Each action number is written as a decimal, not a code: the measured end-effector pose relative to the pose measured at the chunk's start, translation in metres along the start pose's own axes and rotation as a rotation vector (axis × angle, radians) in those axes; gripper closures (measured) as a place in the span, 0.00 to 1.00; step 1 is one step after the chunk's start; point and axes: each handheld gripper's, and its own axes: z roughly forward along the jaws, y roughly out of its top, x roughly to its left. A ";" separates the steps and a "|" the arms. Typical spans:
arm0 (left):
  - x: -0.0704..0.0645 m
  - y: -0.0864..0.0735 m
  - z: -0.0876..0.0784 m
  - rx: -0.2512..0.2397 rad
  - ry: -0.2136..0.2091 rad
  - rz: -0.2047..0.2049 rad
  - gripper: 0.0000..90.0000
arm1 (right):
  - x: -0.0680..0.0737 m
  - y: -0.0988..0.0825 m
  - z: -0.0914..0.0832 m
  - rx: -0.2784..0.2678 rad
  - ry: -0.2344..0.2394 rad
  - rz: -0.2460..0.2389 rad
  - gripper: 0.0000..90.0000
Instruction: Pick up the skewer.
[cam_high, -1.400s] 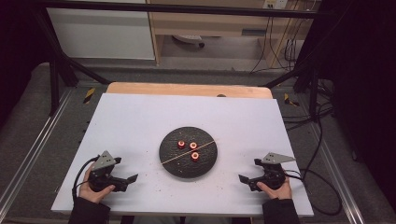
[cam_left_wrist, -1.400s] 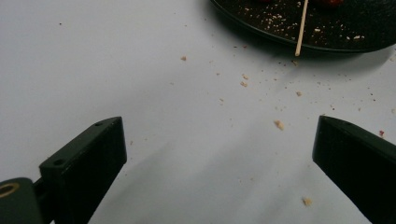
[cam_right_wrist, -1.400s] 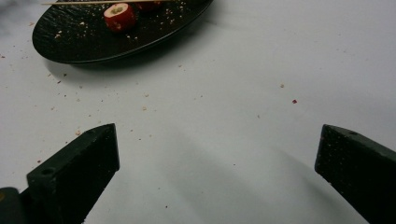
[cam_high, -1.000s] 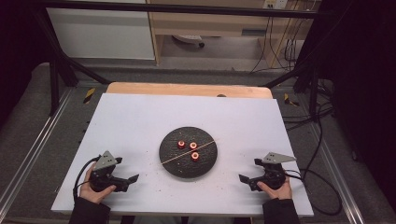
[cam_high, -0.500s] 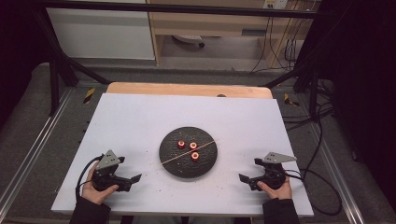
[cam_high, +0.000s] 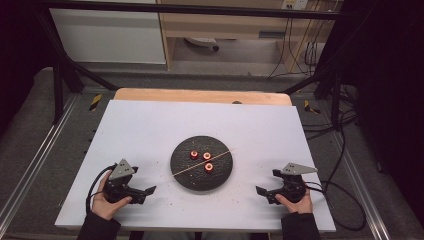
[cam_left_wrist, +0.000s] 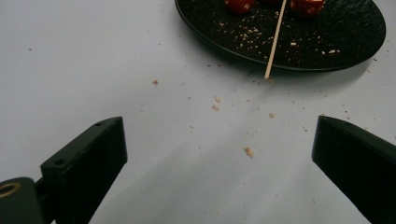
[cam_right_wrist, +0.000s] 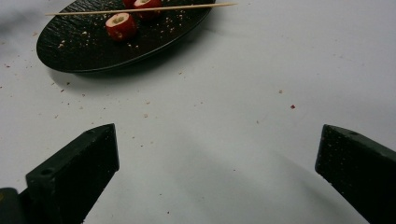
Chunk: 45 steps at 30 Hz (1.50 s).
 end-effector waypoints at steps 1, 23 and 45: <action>-0.001 0.001 0.001 0.003 0.001 0.003 0.03 | 0.000 0.000 0.000 -0.001 -0.001 0.001 0.00; -0.020 0.046 0.019 0.052 0.001 0.070 0.03 | 0.000 0.000 0.001 0.012 0.001 0.001 0.00; -0.040 0.081 0.060 0.165 -0.007 0.143 0.08 | 0.000 0.000 0.001 0.021 0.002 -0.005 0.01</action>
